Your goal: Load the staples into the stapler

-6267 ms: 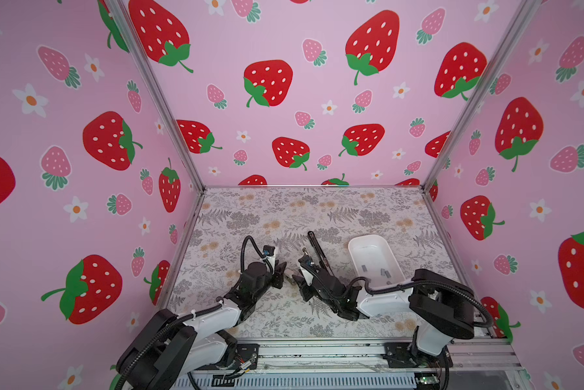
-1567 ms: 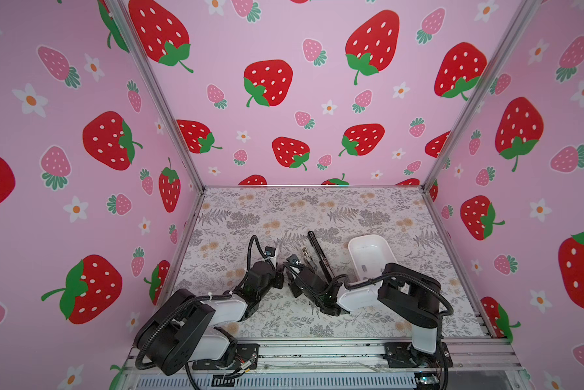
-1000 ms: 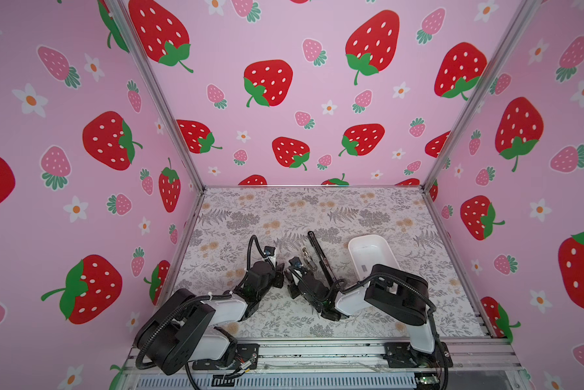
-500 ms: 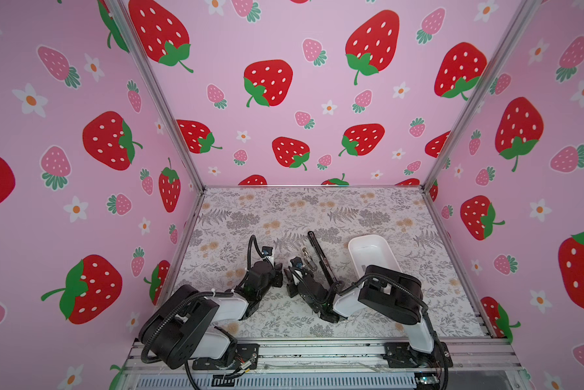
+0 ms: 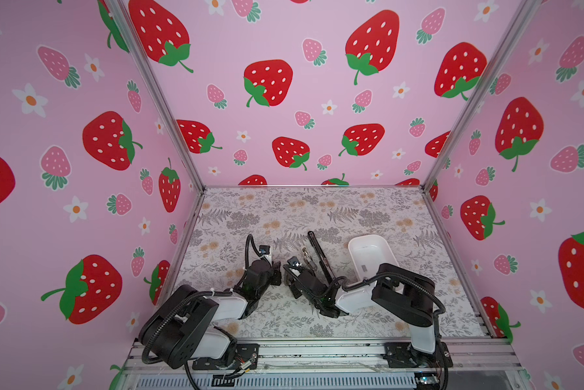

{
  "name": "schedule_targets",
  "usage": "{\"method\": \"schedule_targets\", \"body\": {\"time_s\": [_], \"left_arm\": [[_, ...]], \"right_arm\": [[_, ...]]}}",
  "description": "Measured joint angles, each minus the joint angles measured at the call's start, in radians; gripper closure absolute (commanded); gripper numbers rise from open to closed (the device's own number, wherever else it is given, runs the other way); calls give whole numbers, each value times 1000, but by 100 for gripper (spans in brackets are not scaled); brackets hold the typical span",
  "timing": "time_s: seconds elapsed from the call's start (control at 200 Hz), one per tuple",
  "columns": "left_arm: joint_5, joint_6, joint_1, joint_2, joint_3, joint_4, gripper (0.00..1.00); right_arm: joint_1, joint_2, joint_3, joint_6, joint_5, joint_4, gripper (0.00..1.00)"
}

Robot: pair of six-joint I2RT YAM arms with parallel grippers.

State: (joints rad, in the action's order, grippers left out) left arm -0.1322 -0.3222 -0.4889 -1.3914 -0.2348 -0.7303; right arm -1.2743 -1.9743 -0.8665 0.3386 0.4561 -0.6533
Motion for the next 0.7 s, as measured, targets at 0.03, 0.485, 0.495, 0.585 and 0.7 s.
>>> {"method": "schedule_targets", "body": {"time_s": [0.03,0.485,0.495,0.585,0.7], "left_arm": [[2,-1,2,-3,0,-3,68],[47,-28,33,-41,-10,-14,68],[47,-29,34,-40,-10,-14,68],[55,-47,36,-1,-11,18,69],[62,-92,34,114,-18,113,69]], "right_arm": [[0,0,-3,-2,-2,10,68],[0,66,45,-49,-30,52,56],[0,72,51,-49,-30,52,56],[0,124,114,-52,-26,48,52],[0,174,185,-69,-29,27,43]]}}
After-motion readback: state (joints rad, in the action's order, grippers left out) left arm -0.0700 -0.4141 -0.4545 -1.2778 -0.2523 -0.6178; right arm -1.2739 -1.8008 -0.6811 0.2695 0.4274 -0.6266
